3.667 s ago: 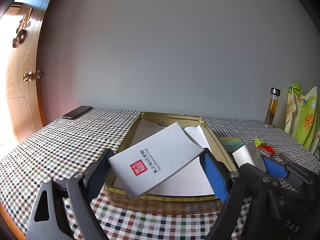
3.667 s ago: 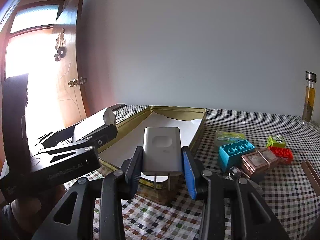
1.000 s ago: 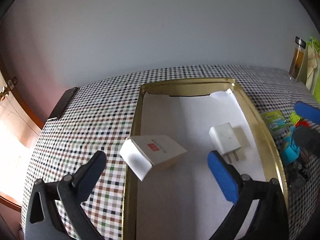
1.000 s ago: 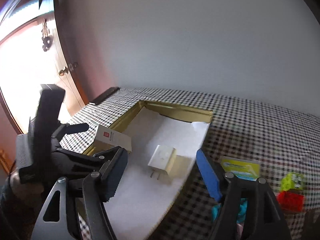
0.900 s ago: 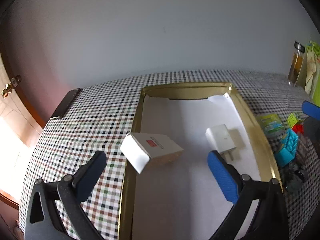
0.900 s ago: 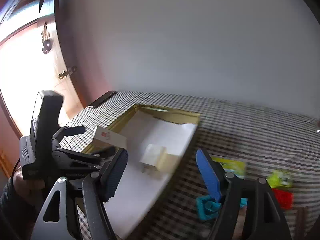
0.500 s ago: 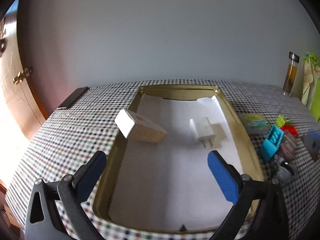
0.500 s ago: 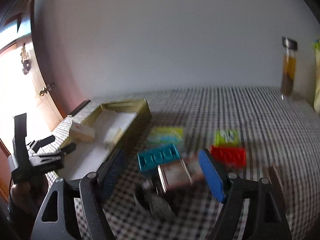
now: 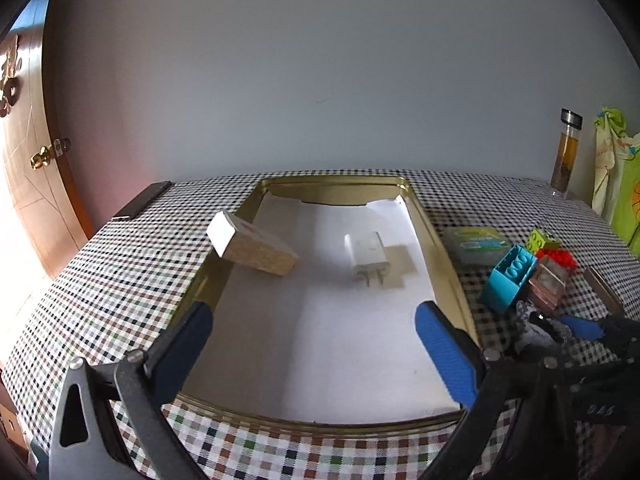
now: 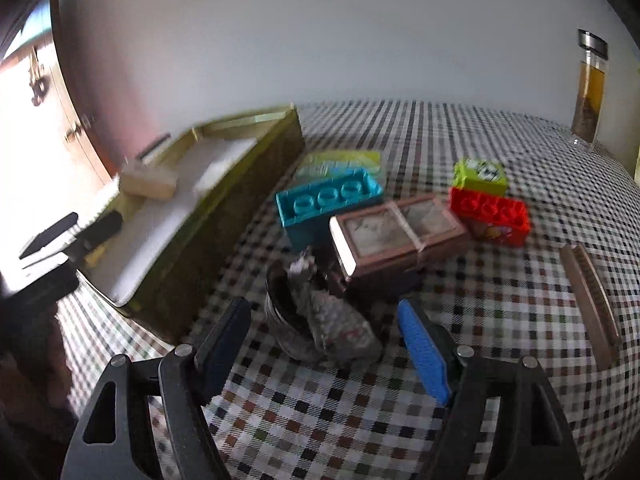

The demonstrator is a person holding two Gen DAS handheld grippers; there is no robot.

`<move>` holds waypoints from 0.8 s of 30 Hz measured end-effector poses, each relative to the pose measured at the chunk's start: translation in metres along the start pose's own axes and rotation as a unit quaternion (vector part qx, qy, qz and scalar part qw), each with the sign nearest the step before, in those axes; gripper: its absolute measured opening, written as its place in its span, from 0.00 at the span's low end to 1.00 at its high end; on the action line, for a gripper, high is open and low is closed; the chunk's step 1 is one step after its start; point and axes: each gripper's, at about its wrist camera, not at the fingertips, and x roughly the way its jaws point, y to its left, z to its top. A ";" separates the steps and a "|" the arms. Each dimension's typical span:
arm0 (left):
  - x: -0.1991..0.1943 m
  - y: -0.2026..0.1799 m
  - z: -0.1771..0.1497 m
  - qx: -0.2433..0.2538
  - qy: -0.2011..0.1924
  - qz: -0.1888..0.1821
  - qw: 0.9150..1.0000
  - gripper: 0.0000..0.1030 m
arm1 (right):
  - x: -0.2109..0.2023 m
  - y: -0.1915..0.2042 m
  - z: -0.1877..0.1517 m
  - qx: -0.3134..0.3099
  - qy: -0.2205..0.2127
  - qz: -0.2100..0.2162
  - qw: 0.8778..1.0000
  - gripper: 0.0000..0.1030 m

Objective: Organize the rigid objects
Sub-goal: 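Grasp the grey cloth pouch with the right tool while the left tool moves toward the blue brick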

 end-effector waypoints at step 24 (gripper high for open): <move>-0.014 -0.040 0.002 0.023 -0.019 -0.054 0.998 1.00 | -0.045 -0.009 -0.017 -0.007 -0.086 0.024 0.996 0.54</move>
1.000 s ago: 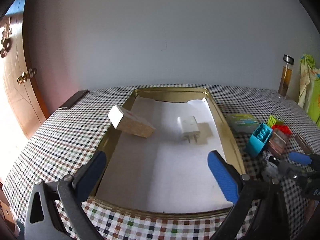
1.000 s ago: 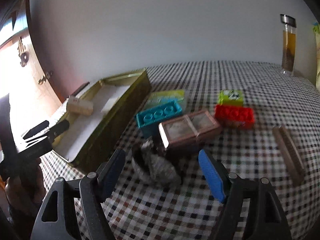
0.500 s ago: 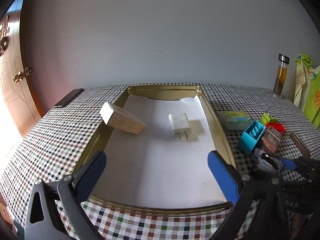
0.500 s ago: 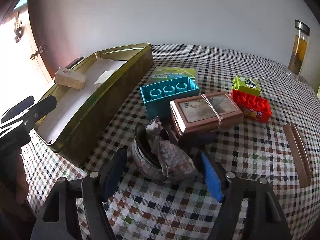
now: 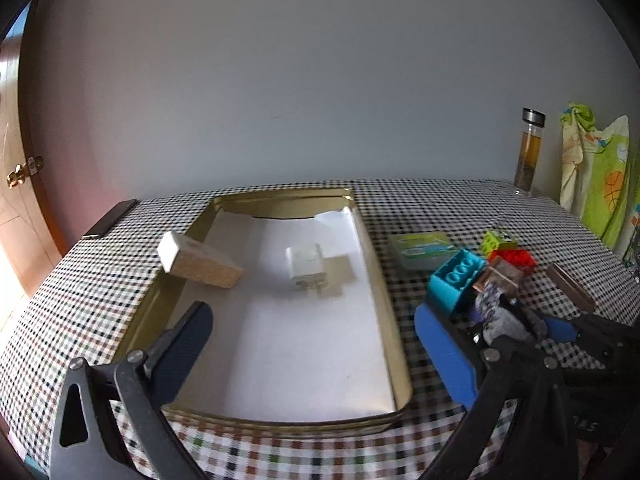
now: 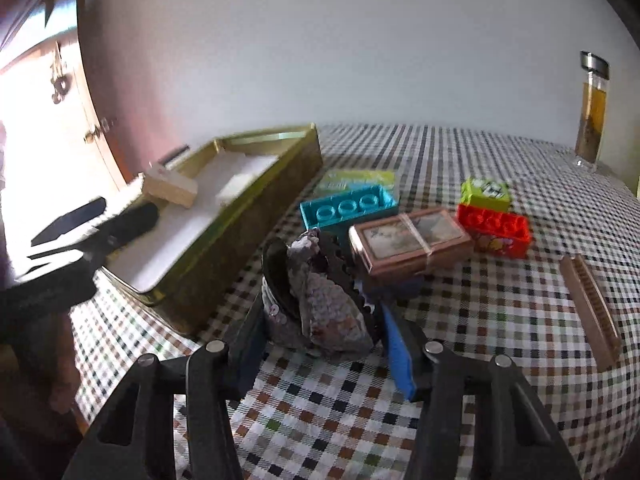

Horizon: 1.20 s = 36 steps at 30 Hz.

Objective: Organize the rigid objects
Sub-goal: 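Grasp the grey cloth pouch with the right tool while the left tool moves toward the blue brick, then close the left tool around the blue lego brick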

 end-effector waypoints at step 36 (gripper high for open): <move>0.077 -0.114 0.026 0.099 0.067 -0.109 0.987 0.70 | -0.031 -0.081 0.000 0.106 -0.050 -0.081 0.990 0.54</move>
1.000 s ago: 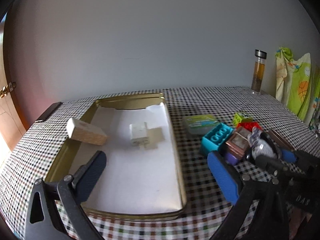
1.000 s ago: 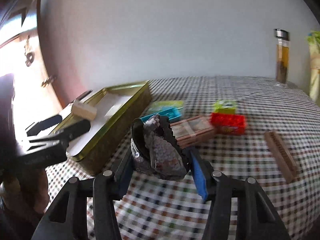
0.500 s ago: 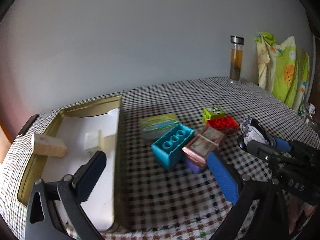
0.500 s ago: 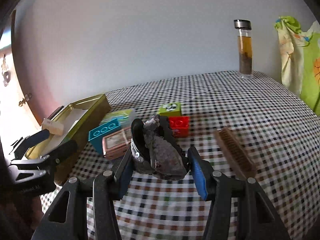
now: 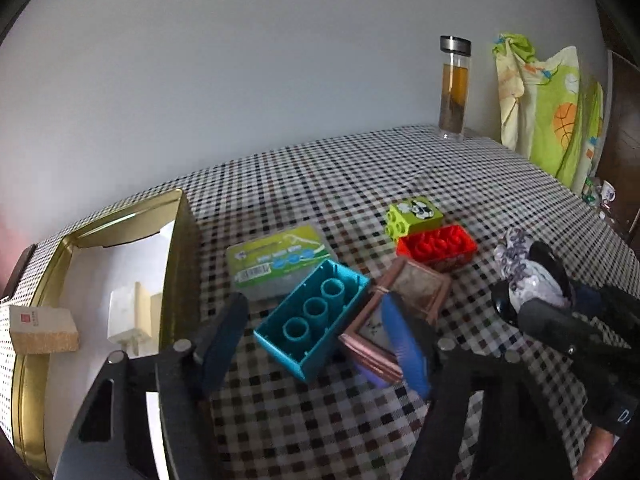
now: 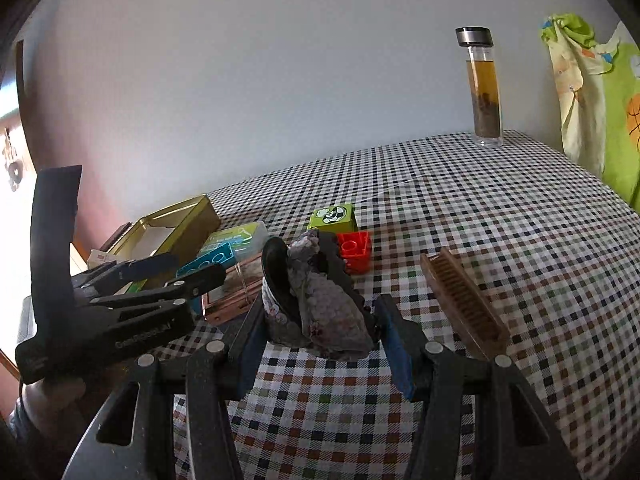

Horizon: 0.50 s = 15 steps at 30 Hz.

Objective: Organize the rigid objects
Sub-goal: 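Close the left tool around the blue lego brick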

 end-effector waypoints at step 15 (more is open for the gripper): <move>-0.008 0.012 -0.012 -0.028 -0.007 -0.053 0.998 0.47 | -0.001 0.001 -0.001 -0.006 -0.001 -0.004 1.000 0.54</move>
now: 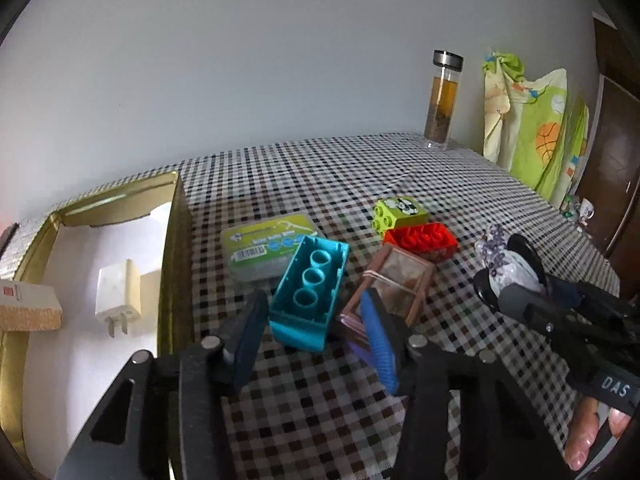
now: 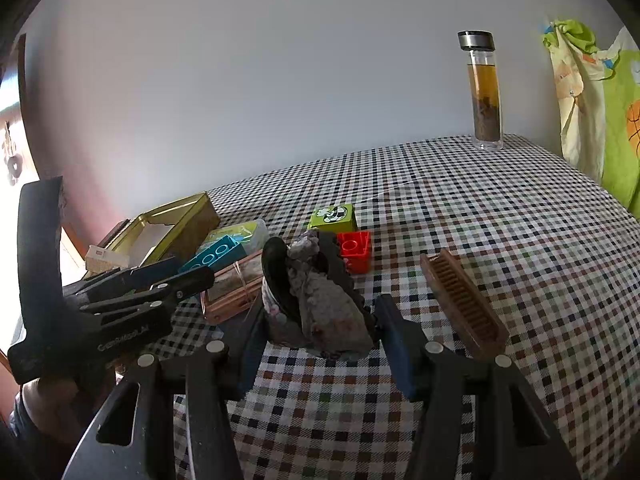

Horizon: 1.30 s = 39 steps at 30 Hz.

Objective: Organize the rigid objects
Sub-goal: 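Close the left tool around the blue lego brick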

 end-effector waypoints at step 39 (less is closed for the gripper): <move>0.004 0.005 0.011 0.000 0.032 0.004 0.999 0.38 | 0.003 0.002 -0.001 -0.003 -0.001 0.001 1.000 0.54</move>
